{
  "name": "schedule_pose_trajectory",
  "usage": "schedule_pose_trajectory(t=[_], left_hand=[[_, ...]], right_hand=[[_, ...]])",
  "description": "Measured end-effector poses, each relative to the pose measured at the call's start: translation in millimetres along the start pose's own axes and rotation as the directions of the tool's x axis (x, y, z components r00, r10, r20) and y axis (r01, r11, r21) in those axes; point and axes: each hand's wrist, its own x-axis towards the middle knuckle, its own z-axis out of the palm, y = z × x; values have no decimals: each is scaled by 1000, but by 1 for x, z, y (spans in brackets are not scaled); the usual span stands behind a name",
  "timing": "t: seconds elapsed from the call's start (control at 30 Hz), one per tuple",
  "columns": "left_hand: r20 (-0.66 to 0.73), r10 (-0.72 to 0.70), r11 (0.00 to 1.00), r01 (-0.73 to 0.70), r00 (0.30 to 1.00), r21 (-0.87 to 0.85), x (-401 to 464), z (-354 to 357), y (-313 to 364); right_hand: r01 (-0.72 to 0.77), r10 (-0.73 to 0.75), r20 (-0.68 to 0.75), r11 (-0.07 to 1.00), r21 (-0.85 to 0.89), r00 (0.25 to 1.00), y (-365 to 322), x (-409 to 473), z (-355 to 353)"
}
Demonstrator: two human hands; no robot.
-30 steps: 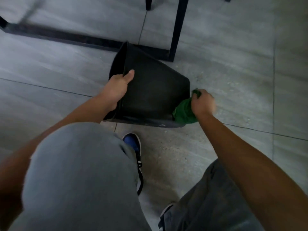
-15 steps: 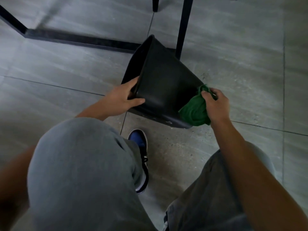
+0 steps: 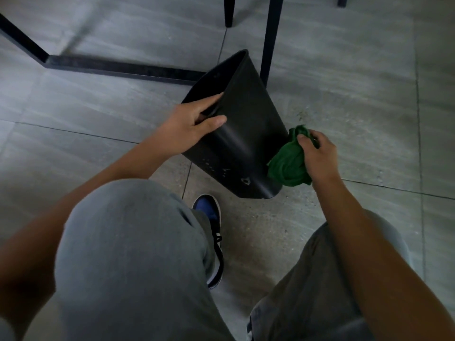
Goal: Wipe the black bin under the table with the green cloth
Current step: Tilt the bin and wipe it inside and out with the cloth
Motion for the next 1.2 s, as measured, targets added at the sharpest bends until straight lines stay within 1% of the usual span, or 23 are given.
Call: schedule_pose_trajectory(t=[0.07, 0.13, 0.17, 0.27, 0.37, 0.43, 0.53, 0.63, 0.67, 0.73, 0.77, 0.8, 0.83, 0.9, 0.93, 0.97, 1.0, 1.03, 1.07, 1.1, 1.2], left_hand=[[132, -28, 995, 15, 991, 99, -1, -2, -4], [278, -86, 978, 28, 957, 207, -5, 3, -9], [314, -108, 969, 30, 943, 243, -7, 6, -11], [296, -80, 960, -6, 952, 280, -8, 9, -6], [259, -15, 970, -49, 966, 240, 8, -2, 8], [216, -11, 957, -52, 976, 285, 33, -8, 22], [229, -14, 930, -72, 973, 361, 66, -9, 43], [227, -24, 921, -67, 974, 384, 79, -3, 43], [206, -18, 922, -64, 978, 383, 79, -1, 42], [119, -25, 923, -23, 993, 385, 79, -2, 38], [64, -50, 932, 23, 997, 363, 79, -6, 33], [21, -84, 950, 74, 996, 305, 78, -11, 28], [11, -116, 972, 111, 993, 206, 75, -18, 22], [107, -119, 992, 122, 987, -17, 59, -30, 14], [165, -100, 992, 110, 981, -54, 47, -34, 11], [211, -111, 993, 118, 971, -22, 35, -36, 9], [230, -151, 989, 148, 962, 33, 24, -36, 7], [219, -202, 979, 194, 954, 59, 15, -35, 4], [190, -236, 972, 233, 953, 40, 7, -32, 2], [154, -256, 965, 261, 954, -12, 2, -30, -1], [54, -298, 920, 302, 953, -249, -3, -17, -9]], right_hand=[[8, -7, 17, 1000, -9, 1000, -1, -2, 0], [28, -26, 32, 999, -41, 999, -2, -7, 2], [34, -32, 41, 998, -57, 999, -3, -9, 3], [59, -52, 73, 995, -86, 996, -8, -17, 4], [83, -80, 104, 996, -27, 991, -21, -22, 1], [100, -103, 126, 995, 31, 987, -32, -26, -1], [116, -128, 127, 989, 97, 984, -41, -28, -2], [132, -145, 108, 984, 116, 984, -43, -30, -5], [132, -144, 98, 984, 121, 985, -43, -30, -7], [131, -141, 87, 985, 116, 986, -43, -31, -11], [130, -140, 89, 985, 110, 986, -42, -31, -12], [132, -142, 93, 986, 105, 986, -41, -31, -13], [133, -143, 94, 986, 101, 985, -40, -32, -15], [133, -141, 90, 987, 88, 986, -36, -33, -21], [126, -133, 81, 988, 85, 988, -35, -32, -25], [110, -117, 66, 989, 97, 991, -36, -32, -29], [91, -97, 47, 989, 119, 994, -37, -30, -32], [74, -78, 23, 987, 141, 997, -38, -29, -36], [65, -65, -5, 985, 159, 998, -39, -27, -38], [59, -55, -31, 983, 173, 998, -40, -26, -41], [19, -8, -61, 984, 175, 998, -40, -20, -47]])
